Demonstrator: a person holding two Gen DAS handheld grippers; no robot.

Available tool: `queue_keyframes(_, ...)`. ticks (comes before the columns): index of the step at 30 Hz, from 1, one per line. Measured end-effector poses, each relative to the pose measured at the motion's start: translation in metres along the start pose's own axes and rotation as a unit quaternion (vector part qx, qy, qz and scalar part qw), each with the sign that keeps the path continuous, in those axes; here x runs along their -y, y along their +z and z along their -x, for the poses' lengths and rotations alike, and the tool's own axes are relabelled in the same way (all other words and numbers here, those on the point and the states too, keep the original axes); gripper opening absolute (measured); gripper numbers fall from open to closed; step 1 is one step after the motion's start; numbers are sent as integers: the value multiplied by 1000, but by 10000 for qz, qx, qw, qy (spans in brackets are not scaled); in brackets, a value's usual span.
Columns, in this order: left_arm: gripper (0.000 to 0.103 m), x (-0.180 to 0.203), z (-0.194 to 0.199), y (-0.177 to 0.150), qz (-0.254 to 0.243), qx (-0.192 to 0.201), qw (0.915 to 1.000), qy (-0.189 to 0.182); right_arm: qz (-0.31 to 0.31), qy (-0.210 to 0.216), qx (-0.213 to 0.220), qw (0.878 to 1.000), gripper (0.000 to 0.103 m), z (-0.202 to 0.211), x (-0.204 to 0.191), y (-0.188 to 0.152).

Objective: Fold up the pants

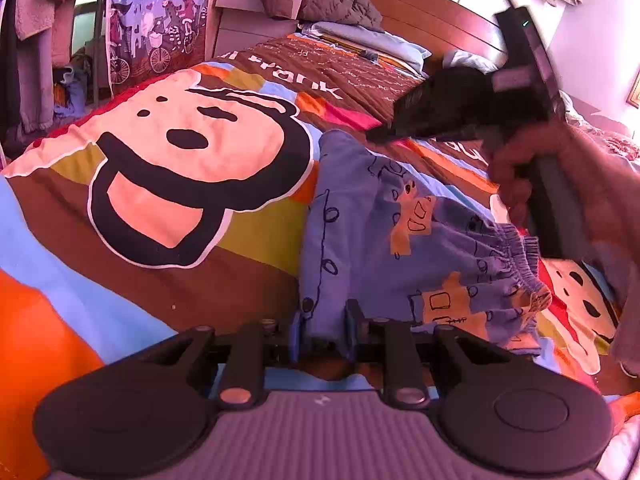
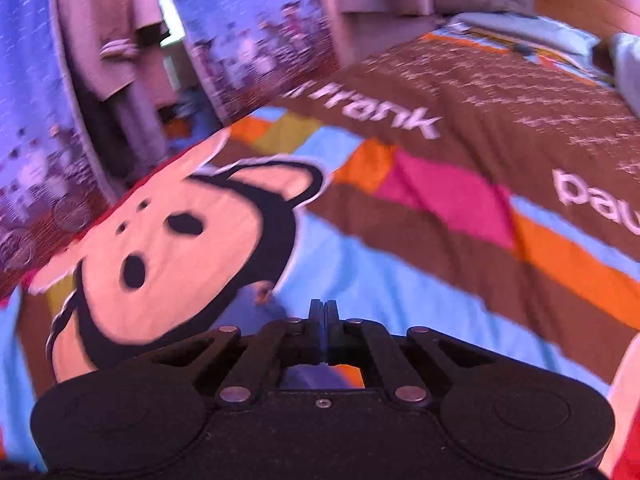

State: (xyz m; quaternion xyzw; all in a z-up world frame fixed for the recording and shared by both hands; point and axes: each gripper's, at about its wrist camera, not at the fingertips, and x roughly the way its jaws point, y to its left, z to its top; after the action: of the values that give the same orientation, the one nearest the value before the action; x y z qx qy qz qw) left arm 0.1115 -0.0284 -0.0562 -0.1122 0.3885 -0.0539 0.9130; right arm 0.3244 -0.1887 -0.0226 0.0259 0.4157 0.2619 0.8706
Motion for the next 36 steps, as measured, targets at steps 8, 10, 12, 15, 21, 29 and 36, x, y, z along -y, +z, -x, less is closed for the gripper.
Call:
queue_keyframes(8,31,-12,-5,2,375,-121,9991,-161,1425,586,-694,9856,30,-6,-63,-19)
queue_keyframes(10,31,-12,-5,2,400,-124,9990,-169,999,565,-681,9911,30,-25,-52,-22)
queue_keyframes(12,32,-13,-5,2,426,-142,9988,-190,156,811,-456,9955,31,-31,-31,-21)
queue_keyframes(15,33,-14,-6,2,460,-154,9985,-243,-540,679,-13,9962,54,-9,-11,-22)
queue_keyframes(21,41,-14,-6,1,490,-172,9981,-344,229,149,153,9995,80,72,-6,-64)
queue_keyframes(29,56,-16,-6,0,505,-164,9970,-557,421,-1032,-96,9937,100,120,15,-167)
queue_keyframes(36,91,-8,3,-6,57,-175,9972,-720,-1037,-526,186,9930,102,138,52,-194)
